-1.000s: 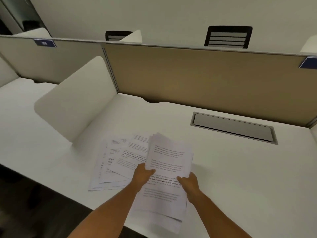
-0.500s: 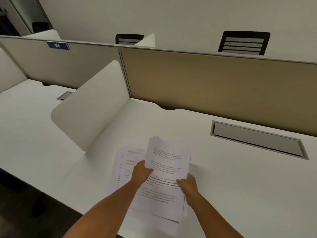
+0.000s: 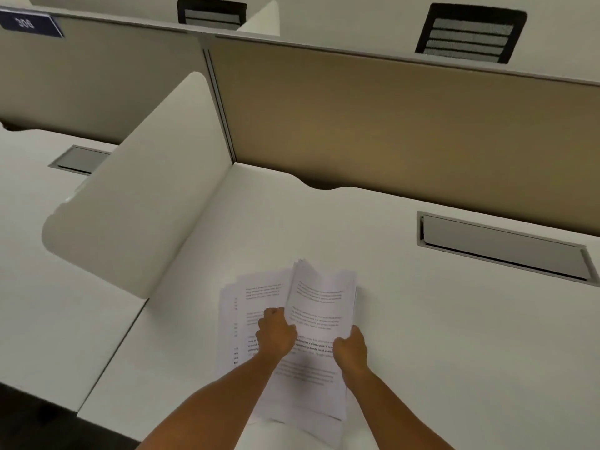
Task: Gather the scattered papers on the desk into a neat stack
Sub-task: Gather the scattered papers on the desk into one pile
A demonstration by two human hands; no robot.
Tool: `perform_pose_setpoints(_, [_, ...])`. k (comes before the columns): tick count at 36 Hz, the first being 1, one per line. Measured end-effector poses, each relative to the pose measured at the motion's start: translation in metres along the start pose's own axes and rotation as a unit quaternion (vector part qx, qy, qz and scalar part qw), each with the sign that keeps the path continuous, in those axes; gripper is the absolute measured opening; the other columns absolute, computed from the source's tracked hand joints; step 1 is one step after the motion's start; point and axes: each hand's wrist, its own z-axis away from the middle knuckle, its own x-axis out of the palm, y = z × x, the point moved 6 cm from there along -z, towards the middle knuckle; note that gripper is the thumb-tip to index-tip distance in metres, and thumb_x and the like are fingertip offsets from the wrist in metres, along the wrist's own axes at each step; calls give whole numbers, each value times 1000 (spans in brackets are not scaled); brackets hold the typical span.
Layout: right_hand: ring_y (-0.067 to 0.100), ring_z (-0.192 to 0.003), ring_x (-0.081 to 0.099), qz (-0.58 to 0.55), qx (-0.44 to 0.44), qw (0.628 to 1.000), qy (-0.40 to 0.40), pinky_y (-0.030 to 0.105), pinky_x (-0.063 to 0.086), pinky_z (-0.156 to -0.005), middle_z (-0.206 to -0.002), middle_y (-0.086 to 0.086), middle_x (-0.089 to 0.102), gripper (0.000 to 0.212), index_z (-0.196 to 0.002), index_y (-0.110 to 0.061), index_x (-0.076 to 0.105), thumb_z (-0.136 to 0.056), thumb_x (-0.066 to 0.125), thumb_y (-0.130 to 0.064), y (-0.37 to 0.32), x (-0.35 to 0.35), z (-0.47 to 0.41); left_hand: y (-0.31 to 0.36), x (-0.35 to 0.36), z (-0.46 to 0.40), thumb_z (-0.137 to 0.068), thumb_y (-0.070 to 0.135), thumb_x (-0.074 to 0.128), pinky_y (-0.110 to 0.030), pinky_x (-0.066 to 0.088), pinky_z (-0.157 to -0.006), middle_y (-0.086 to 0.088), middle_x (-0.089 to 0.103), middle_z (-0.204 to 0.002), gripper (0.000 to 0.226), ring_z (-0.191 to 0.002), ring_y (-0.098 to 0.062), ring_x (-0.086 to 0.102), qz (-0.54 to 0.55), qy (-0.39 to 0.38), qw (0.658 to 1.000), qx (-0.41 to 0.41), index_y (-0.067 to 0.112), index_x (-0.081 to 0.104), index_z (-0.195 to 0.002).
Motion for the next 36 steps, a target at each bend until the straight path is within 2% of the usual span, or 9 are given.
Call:
perform_pose_setpoints(3, [35,-133,39,150,39,986,53,41,40,-106,-154,16,35,62,-152,-10,29,-94,50,-9,-1,-2,-4,-2,-4,-5,-92,26,58,-45,45,-105,-11,38,-148,45,-128,-32,45,-52,20,998,-27,14,52,-134])
perform_pose_setpoints(5, [39,-137,29,185,51,979,68,44,39,-107,-155,17,26,60,-149,-11,33,-93,55,-14,-1,-1,-5,-6,-2,-9,-92,25,57,-44,44,-105,-12,36,-145,42,-127,-32,43,-41,6,998,-48,12,52,-131])
perform_pose_setpoints(12, [41,-131,32,144,56,985,75,49,41,-107,-152,17,23,56,-142,-7,37,-89,57,-10,-3,0,-13,-10,0,-19,-94,20,55,-34,47,-97,-14,33,-138,33,-122,-30,41,-20,16,998,-61,7,51,-124])
perform_pose_setpoints(17, [23,-89,57,44,28,997,51,37,57,-73,-143,17,36,65,-146,-10,26,-89,54,-1,-10,1,-19,-12,1,-21,-92,21,60,-38,51,-98,-14,39,-134,35,-114,-28,52,6,22,998,-59,7,51,-123])
perform_pose_setpoints(20, [25,-89,63,19,32,998,50,46,60,-84,-120,10,58,66,-145,-15,23,-87,51,1,-15,0,-17,-13,-1,-20,-91,30,59,-42,45,-100,-8,58,-126,37,-116,-28,55,5,15,997,-70,15,51,-124])
perform_pose_setpoints(23, [26,-87,65,34,47,996,70,45,59,-85,-121,13,62,71,-150,-17,18,-90,52,0,-17,-6,-15,-15,-3,-17,-89,30,63,-43,48,-97,-5,69,-112,26,-101,-25,65,50,0,996,-69,16,53,-109])
perform_pose_setpoints(26, [20,-78,63,9,23,998,51,31,56,-64,-113,12,66,53,-141,-8,43,-90,54,3,-21,-6,-13,-14,-4,-12,-91,15,65,-46,59,-85,-13,65,-116,31,-94,-27,67,175,-12,984,-43,8,43,-112])
perform_pose_setpoints(30, [22,-73,64,-1,-3,1000,25,30,53,-64,-100,14,73,23,-107,-2,67,-89,54,3,-26,-6,-5,-15,-15,1,-90,6,65,-40,62,-79,-14,62,-122,53,-94,-29,70,222,5,974,-37,9,27,-127])
perform_pose_setpoints(36, [23,-72,64,-20,-45,998,-42,30,54,-66,-93,17,76,19,-94,-1,72,-87,55,3,-35,4,8,-28,-30,20,-88,14,71,-34,58,-90,-8,70,-124,42,-106,-23,69,244,5,970,3,10,61,-129])
